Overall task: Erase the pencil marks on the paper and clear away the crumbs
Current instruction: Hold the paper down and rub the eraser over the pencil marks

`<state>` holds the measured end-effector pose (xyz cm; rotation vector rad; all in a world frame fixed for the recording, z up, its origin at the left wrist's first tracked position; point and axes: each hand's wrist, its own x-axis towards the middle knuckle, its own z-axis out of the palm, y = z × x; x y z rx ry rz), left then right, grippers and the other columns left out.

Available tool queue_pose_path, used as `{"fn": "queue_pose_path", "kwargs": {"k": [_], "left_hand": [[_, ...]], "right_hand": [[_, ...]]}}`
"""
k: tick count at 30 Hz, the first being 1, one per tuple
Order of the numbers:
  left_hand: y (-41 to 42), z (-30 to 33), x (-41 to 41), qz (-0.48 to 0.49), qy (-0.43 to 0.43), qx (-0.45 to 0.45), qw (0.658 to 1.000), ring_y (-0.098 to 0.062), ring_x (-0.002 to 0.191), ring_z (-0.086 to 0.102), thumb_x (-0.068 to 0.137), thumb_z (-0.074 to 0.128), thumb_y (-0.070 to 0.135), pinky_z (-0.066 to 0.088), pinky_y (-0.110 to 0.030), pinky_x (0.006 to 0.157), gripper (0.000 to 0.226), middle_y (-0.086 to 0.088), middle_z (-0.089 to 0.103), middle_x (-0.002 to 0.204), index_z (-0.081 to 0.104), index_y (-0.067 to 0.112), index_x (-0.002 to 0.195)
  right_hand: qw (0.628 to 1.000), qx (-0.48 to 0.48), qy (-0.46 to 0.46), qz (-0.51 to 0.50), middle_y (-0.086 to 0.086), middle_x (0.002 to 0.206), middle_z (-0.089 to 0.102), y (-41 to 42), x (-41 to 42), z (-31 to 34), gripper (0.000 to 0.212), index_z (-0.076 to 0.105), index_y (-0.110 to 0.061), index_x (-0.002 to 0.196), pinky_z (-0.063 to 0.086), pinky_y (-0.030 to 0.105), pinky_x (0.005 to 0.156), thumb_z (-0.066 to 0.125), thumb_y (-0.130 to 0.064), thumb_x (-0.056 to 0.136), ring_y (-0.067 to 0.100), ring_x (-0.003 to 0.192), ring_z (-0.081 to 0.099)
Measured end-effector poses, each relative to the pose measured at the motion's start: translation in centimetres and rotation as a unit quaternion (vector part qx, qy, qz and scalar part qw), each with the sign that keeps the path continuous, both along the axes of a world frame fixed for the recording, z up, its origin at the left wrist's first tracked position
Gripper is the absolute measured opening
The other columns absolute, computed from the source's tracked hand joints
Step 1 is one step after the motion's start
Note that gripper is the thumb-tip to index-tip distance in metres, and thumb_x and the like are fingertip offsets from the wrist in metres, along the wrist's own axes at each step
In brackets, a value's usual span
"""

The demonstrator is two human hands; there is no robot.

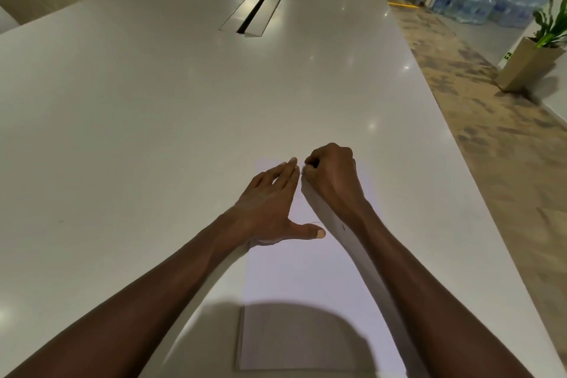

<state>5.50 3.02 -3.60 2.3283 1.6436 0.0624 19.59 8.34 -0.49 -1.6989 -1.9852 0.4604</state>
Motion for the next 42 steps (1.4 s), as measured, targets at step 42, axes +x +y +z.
{"fn": "queue_pose_path", "kwargs": {"k": [42], "left_hand": [[-0.5,-0.5,-1.9,0.027,-0.012,0.043,0.999,-0.012,0.150,-0.010,0.055,0.032,0.102,0.004,-0.036,0.122,0.140,0.005,-0.016,0.163,-0.008,0.013,0.155]], "right_hand": [[0.996,-0.037,0.075,-0.001,0.004,0.056,0.069,-3.9,0.7,0.2,0.020,0.070,-0.005,0.059,0.049,0.029,0.049,0.065,-0.006,0.078,0.014,0.052,0.066]]}}
